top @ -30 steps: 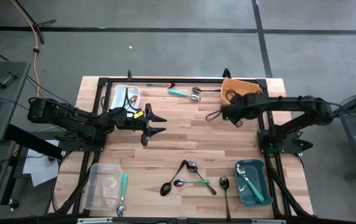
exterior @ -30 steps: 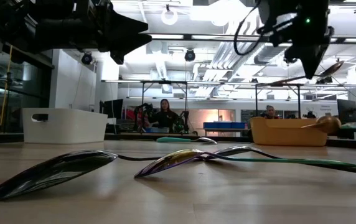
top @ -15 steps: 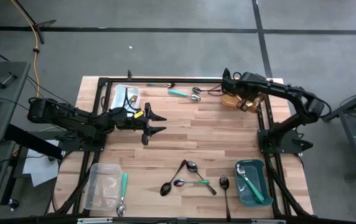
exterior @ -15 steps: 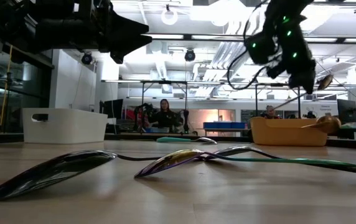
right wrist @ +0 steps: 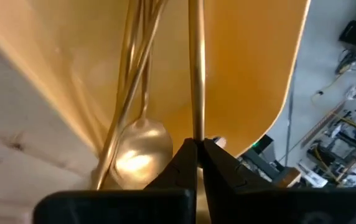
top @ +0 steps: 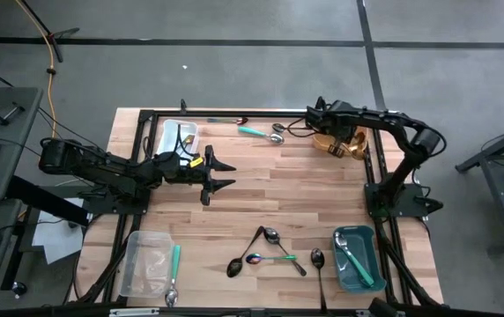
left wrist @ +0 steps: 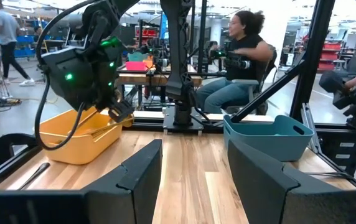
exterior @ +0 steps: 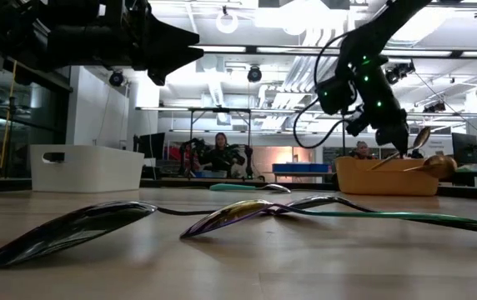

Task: Sort silverware by color (type)
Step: Put the gold spoon into the yellow bin, then put the violet spoon into the white bin

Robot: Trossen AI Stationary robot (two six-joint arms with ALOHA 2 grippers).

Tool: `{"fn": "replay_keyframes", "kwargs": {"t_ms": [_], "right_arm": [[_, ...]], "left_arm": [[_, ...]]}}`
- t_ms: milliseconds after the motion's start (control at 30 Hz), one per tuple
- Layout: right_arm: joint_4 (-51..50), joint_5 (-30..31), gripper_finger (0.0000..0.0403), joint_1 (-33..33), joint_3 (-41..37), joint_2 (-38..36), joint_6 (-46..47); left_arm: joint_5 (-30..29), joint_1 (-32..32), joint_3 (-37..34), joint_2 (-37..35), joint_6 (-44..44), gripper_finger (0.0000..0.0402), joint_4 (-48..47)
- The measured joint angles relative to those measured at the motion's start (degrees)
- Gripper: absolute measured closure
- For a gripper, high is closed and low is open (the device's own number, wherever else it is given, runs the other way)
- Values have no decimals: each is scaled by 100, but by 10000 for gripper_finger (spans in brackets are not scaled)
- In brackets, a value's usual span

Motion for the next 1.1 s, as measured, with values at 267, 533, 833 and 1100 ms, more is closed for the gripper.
{"fn": "replay_keyframes", "kwargs": {"t_ms": [267, 533, 833, 1100], "right_arm": [[76, -41, 347, 3, 0, 80, -46], [-372, -100, 325, 7, 0, -24, 83], [-382, -2118, 323, 25, -52, -1340, 850], [3837, -5044, 322, 1078, -1807, -3325, 1948]], "left_arm": [[0, 0, 0, 0, -2, 225, -2], [0, 0, 0, 0, -2, 225, -4], [2, 0, 0, 0, 0, 225, -4], [8, 0, 0, 0, -207, 225, -6]]}}
